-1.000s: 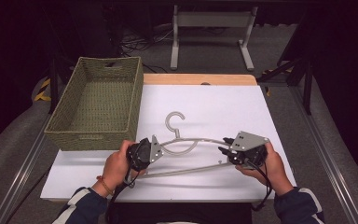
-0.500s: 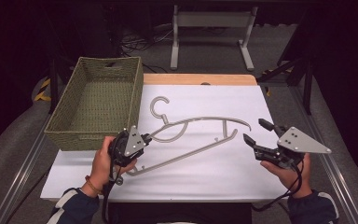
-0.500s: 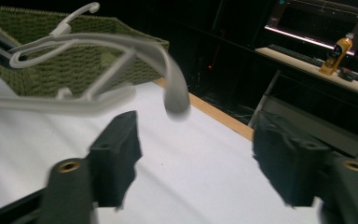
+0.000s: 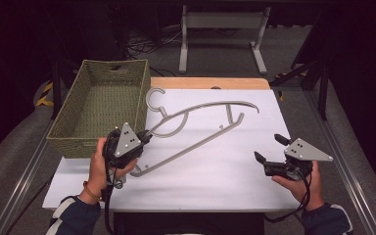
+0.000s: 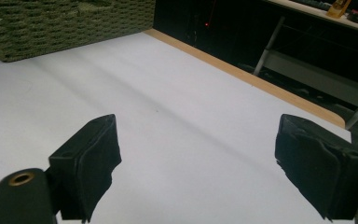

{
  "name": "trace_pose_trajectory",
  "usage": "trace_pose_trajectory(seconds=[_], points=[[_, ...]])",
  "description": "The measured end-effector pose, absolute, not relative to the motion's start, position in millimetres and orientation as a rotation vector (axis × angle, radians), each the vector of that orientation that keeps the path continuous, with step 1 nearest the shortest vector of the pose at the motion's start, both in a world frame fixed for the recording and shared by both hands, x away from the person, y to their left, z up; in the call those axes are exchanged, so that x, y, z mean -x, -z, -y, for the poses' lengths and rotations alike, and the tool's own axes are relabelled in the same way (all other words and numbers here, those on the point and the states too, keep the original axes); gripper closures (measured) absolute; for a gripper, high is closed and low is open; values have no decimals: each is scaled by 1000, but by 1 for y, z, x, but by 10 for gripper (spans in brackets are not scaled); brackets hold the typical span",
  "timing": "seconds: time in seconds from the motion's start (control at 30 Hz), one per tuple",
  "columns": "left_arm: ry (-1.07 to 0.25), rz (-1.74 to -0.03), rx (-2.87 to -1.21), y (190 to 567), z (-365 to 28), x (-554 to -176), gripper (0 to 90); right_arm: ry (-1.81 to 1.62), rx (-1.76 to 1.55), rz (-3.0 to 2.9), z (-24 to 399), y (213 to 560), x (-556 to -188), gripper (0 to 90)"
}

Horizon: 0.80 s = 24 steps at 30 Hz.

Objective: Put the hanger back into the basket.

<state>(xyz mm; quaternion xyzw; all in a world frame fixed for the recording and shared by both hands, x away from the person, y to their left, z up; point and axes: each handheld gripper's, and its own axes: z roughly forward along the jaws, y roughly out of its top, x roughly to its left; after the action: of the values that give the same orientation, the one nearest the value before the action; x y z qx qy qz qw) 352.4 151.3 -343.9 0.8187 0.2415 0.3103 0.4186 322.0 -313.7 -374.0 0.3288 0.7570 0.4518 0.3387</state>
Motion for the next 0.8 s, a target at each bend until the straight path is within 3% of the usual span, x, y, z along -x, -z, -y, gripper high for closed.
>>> trace_pose_trajectory(seconds=[0.43,0.8], points=[[-728,-718,-1993,308,-176,-368,819,-1129,-897,-2017,311,389,-327,141],[-797,-790,-2000,290,-202,-391,819,-1132,-878,-2060,302,396,-328,141]])
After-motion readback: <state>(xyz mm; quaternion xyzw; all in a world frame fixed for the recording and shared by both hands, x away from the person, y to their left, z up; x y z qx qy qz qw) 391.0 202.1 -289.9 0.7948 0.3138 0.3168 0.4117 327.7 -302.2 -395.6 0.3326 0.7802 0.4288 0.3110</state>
